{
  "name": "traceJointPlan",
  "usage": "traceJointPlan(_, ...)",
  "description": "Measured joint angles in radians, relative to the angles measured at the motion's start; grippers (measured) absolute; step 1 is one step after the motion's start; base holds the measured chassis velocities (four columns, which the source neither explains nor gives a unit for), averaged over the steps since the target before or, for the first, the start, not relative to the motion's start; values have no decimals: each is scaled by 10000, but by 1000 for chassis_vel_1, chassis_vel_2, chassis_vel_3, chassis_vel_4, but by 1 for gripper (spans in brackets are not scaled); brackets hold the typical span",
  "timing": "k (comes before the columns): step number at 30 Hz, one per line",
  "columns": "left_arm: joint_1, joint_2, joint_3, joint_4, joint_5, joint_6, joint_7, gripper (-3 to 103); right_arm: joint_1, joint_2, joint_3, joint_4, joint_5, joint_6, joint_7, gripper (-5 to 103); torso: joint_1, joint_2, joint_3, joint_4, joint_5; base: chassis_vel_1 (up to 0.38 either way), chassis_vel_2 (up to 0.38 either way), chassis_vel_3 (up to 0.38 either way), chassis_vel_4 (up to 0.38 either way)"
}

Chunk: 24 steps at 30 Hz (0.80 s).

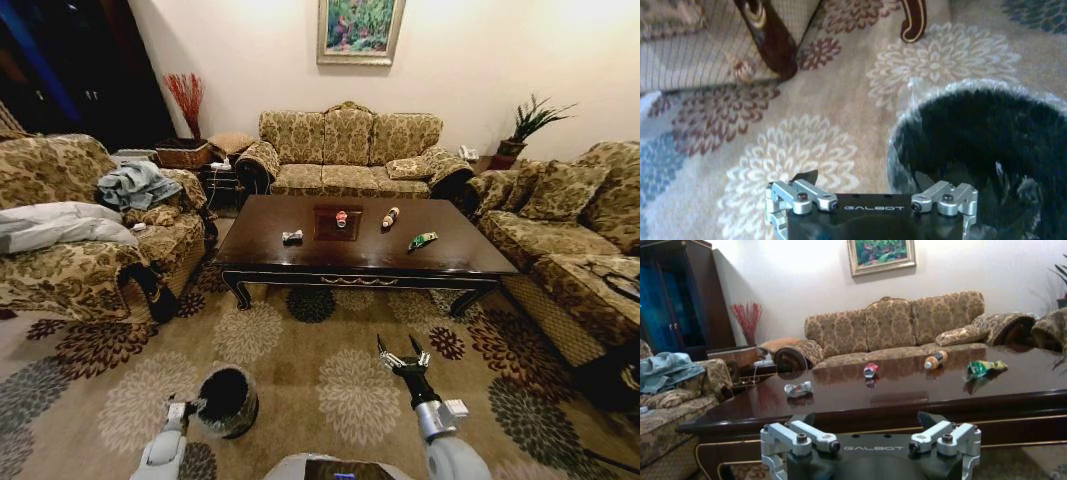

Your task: Move to the front of the table and place the trash on the table into the trash bin.

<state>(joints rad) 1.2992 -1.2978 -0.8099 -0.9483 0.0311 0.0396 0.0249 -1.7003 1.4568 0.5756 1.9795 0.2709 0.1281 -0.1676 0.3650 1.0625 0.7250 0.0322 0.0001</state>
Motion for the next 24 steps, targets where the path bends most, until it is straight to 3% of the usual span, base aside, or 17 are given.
traceJointPlan(9,-324,-31,79,780,-1201,42,161,99,-32,-99,45,-74,6,46,-55,100,0,0,0,1,-1,0,0,0,0)
traceJointPlan(12,-748,-56,218,1227,-2151,151,247,99,-172,-166,164,-76,67,123,-64,100,0,0,0,-3,0,0,0,0,0)
traceJointPlan(24,-2007,-74,186,2862,-2074,209,262,97,-131,-455,327,-162,314,144,-56,100,0,0,0,-3,-1,0,0,0,0)
